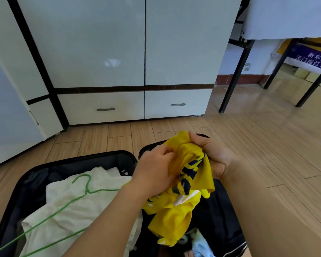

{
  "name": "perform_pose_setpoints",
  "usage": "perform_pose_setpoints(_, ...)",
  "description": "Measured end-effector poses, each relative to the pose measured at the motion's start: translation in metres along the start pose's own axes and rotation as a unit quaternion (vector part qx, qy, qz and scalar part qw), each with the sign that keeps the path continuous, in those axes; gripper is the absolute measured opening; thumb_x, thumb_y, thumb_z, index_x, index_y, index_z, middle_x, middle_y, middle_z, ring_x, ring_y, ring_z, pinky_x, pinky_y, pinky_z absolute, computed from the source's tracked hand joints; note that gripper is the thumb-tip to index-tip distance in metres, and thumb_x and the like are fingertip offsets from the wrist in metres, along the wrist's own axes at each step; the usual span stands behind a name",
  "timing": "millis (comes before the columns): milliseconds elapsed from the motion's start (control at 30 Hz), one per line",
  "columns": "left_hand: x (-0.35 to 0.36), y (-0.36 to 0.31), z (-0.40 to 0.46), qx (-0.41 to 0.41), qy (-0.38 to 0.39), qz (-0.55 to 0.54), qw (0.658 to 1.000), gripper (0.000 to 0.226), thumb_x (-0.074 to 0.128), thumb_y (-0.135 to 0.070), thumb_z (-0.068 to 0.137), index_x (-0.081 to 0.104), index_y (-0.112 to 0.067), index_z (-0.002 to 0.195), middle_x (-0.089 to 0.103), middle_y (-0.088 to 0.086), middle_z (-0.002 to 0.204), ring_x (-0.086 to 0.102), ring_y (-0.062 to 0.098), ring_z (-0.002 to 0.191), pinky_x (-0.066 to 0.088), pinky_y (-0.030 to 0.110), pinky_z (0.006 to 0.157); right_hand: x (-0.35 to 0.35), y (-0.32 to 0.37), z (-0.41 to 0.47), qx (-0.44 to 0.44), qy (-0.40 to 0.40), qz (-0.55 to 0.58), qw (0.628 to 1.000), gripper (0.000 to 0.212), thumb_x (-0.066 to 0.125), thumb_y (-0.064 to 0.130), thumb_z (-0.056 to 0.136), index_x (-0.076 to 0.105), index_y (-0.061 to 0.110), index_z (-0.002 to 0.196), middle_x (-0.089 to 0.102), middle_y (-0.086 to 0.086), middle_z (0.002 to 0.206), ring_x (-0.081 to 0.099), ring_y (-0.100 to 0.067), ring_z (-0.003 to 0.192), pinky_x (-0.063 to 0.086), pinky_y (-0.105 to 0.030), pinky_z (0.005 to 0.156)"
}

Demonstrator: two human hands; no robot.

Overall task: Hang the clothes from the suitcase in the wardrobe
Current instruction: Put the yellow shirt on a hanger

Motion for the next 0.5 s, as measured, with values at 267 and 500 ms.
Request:
perform_pose_setpoints(267, 0.084, 0.053, -0.047, -0.188, 0.277, 0.205, 0.92, 0.1, 0.063, -0.019, 0.086, -0.012, -0.028, 0.152, -0.015, 0.014, 0.16, -0.001, 0.04, 0.147, 0.016, 0.057, 0.115, -0.076, 0.013, -0.017, -0.08, -0.396, -0.657, 0.637, 0.048, 0.053, 0.035, 0.094, 0.04, 0.025, 0.139, 0.046, -0.011, 0.131, 0.049, -0.027, 0.113, 0.042, -0.039, 0.093)
perform_pose_setpoints(500, 0.071, 0.061, -0.036, -0.283, 0.137, 0.003, 0.949, 0.054, 0.042, -0.003, 0.091, 0.044, -0.031, 0.137, 0.059, 0.008, 0.122, 0.06, 0.03, 0.104, 0.051, 0.035, 0.077, 0.012, -0.039, 0.014, -0.123, -0.114, -0.686, 0.708, 0.012, 0.061, 0.02, 0.087, 0.067, 0.01, 0.091, 0.069, -0.008, 0.09, 0.065, -0.023, 0.085, 0.053, -0.032, 0.074)
Point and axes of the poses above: each hand's wrist, its own z-axis towards the middle knuckle, its own x-axis out of the palm, y = z × x, the point moved 9 cm from there along z, towards the middle knuckle
